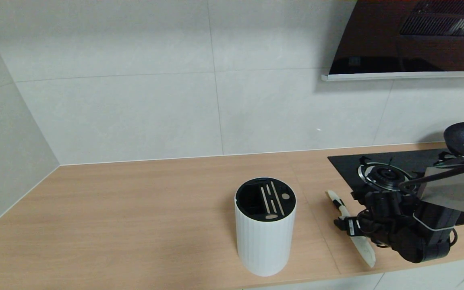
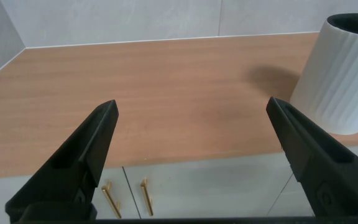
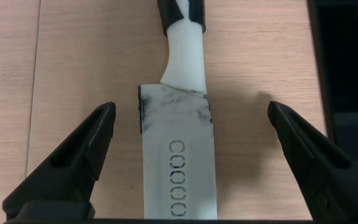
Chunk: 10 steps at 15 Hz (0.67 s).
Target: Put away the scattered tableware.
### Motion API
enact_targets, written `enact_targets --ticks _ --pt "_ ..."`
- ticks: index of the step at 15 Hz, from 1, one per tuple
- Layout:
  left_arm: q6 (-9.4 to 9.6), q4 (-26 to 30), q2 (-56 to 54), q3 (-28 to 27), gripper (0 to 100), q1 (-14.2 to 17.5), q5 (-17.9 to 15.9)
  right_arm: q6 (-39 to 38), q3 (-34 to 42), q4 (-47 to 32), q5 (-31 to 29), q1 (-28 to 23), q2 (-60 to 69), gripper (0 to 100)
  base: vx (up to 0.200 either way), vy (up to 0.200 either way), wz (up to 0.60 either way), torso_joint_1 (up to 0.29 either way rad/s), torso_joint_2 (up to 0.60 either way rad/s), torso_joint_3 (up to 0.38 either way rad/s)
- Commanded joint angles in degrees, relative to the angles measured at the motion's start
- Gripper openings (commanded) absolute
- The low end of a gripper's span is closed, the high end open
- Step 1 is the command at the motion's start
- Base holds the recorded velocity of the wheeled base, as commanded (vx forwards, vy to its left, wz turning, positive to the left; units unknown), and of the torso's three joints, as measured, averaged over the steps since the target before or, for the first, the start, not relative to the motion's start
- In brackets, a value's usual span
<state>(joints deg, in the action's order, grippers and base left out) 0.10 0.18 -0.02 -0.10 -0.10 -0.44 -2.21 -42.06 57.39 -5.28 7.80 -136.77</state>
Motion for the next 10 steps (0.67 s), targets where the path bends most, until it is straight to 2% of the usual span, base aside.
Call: enact_targets --ticks 1,3,4,10 --pt "-0.01 0.0 0.0 0.0 100 0.0 0.0 0.0 -0.2 0.0 0.0 0.0 -0.4 100 0.000 0.000 0.00 0.000 0.00 0.000" --pt "-0.01 0.0 0.0 0.0 100 0.0 0.0 0.0 -0.1 0.0 0.0 0.2 -0.5 100 0.000 0.000 0.00 0.000 0.00 0.000" --pt "-0.01 0.0 0.0 0.0 100 0.0 0.0 0.0 -0.2 0.0 0.0 0.3 -0.8 0 0.000 0.000 0.00 0.000 0.00 0.000" --pt "-0.01 0.0 0.0 0.0 100 0.0 0.0 0.1 0.0 0.0 0.0 0.6 -1.2 0 0.000 0.000 0.00 0.000 0.00 0.000"
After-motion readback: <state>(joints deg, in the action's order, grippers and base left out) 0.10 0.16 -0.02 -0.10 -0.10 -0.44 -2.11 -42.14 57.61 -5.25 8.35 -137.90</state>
